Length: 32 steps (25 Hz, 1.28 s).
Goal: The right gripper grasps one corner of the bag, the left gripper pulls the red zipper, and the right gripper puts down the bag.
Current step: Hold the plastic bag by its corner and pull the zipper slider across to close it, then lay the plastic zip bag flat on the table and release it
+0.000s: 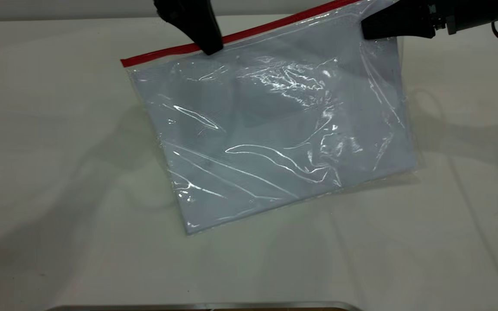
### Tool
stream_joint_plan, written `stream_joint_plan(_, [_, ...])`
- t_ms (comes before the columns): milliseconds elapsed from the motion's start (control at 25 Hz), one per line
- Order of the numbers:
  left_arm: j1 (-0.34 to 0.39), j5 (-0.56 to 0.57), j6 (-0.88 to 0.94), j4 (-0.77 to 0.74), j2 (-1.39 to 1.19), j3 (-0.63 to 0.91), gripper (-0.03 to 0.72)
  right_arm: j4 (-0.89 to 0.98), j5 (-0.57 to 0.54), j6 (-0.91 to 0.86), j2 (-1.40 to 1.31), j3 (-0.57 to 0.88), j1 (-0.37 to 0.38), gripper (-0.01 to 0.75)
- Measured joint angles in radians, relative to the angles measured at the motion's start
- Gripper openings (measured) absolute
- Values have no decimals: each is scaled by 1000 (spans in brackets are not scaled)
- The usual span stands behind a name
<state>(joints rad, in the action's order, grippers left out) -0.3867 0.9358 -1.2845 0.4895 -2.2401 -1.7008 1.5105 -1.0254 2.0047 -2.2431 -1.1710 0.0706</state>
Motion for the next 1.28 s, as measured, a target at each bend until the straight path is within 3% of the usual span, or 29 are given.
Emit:
stream_joint_plan(600, [4, 3, 235, -176, -1, 0, 49, 98, 296, -41, 0, 0, 1, 34])
stream_joint_plan(920, [4, -6, 257, -173, -1, 0, 58, 115, 310, -41, 0, 1, 1, 68])
stream_joint_plan(1080, [4, 0, 257, -191, -1, 0, 133, 133, 353, -41, 0, 1, 3, 214])
stream_joint_plan(1280, [5, -12, 269, -191, -1, 0, 384, 164, 390, -51, 2, 0, 16, 523])
